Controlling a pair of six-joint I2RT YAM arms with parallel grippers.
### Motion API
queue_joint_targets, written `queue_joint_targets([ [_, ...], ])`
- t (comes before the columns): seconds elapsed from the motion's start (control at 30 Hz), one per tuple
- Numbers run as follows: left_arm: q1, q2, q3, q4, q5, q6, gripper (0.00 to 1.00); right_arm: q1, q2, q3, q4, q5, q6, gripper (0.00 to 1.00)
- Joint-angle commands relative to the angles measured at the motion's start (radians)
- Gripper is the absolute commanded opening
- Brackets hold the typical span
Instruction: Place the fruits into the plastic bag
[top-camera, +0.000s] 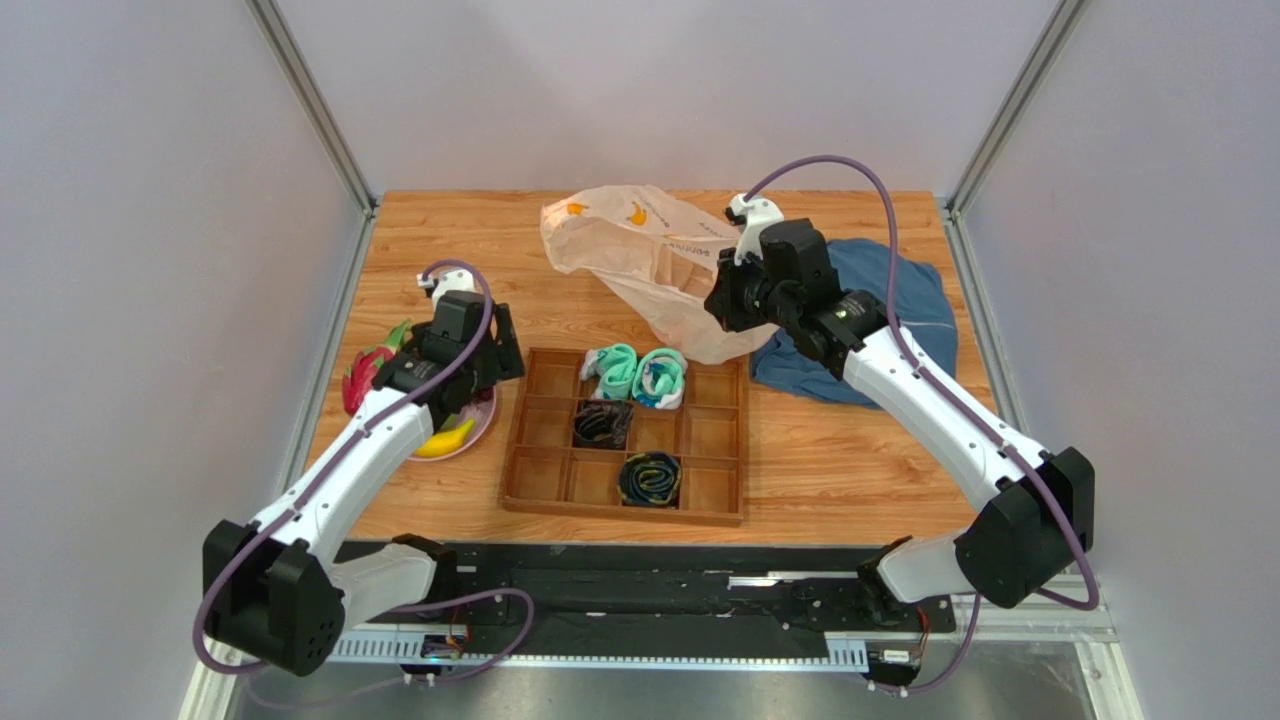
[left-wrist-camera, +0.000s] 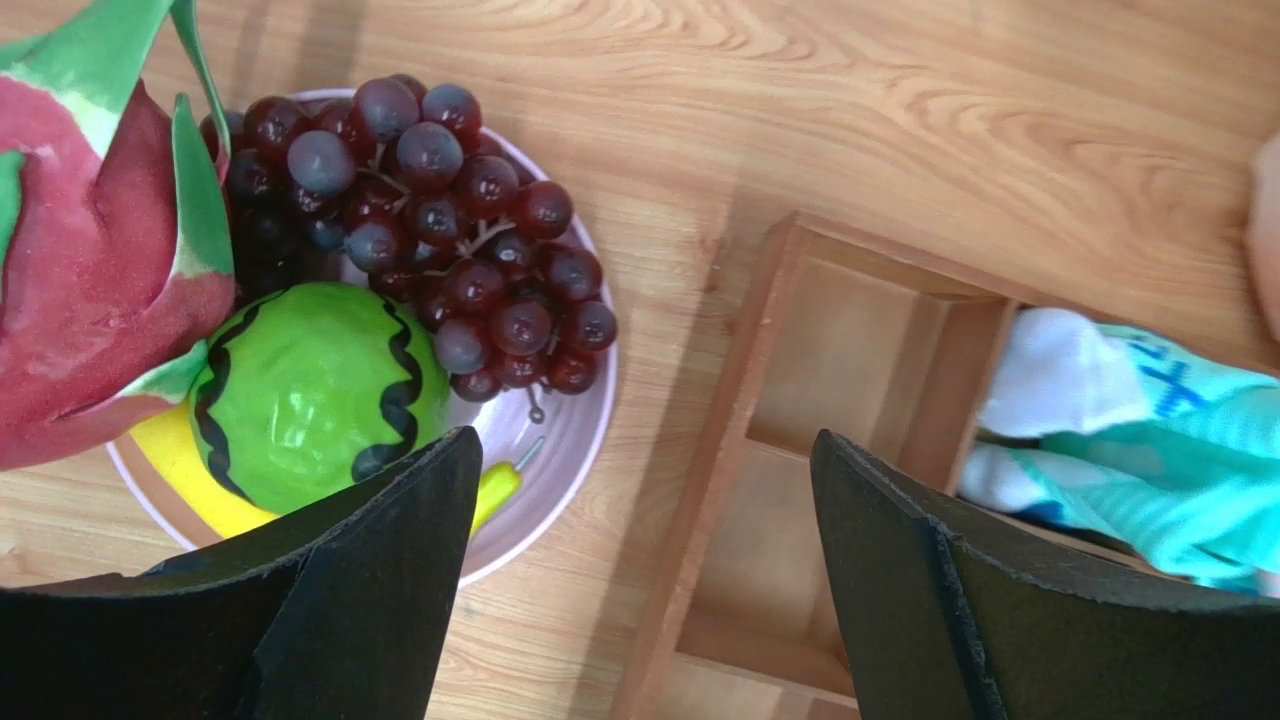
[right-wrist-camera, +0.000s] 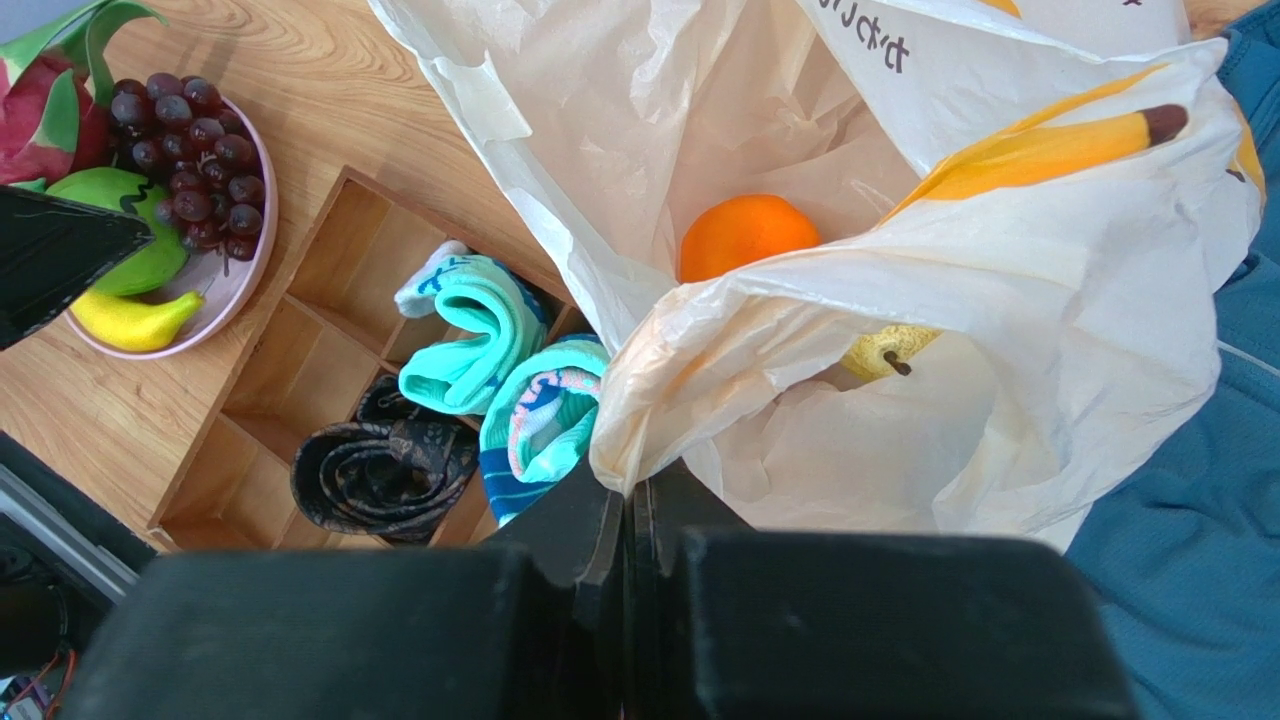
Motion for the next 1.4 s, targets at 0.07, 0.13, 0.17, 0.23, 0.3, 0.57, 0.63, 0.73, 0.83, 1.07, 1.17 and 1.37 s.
queue_joint_targets([
  [0.07,0.107,0.143,0.050,0.002,0.081,0.055,0.83,0.005,-0.014,0.012,0.027,-0.001,-0.008,0.04],
  [0.13,0.126,0.178,0.069,0.002,0.110,0.079,0.81,0.003,-0.018,0.010,0.025,0.007,-0.008,0.04],
  [0.17,0.127,0.213,0.087,0.004,0.115,0.087,0.79,0.003,-0.022,0.010,0.024,0.008,-0.010,0.04],
  [0.23,0.132,0.247,0.107,-0.002,0.115,0.101,0.76,0.005,-0.022,0.010,0.024,0.010,-0.013,0.04],
  [0.3,0.133,0.289,0.133,-0.013,0.110,0.101,0.73,0.003,-0.020,0.012,0.024,0.010,-0.013,0.04],
  [0.57,0.136,0.345,0.153,-0.011,0.103,0.105,0.63,0.003,-0.018,0.013,0.021,0.010,-0.014,0.04],
  [0.63,0.136,0.353,0.155,-0.021,0.093,0.107,0.63,0.002,-0.017,0.013,0.021,0.010,-0.016,0.04],
  [0.73,0.136,0.361,0.149,-0.034,0.078,0.098,0.63,0.003,-0.017,0.013,0.022,0.011,-0.016,0.04],
  [0.83,0.136,0.358,0.139,-0.033,0.061,0.085,0.66,0.003,-0.017,0.012,0.021,0.011,-0.016,0.04],
  [1.07,0.139,0.390,0.147,-0.044,0.040,0.081,0.68,0.003,-0.011,0.015,0.019,0.008,-0.017,0.04],
  [1.17,0.144,0.407,0.146,-0.047,0.049,0.078,0.66,0.003,-0.014,0.016,0.019,0.013,-0.019,0.04],
  [1.37,0.149,0.416,0.149,-0.048,0.046,0.076,0.55,0.003,-0.015,0.015,0.018,0.014,-0.019,0.04],
])
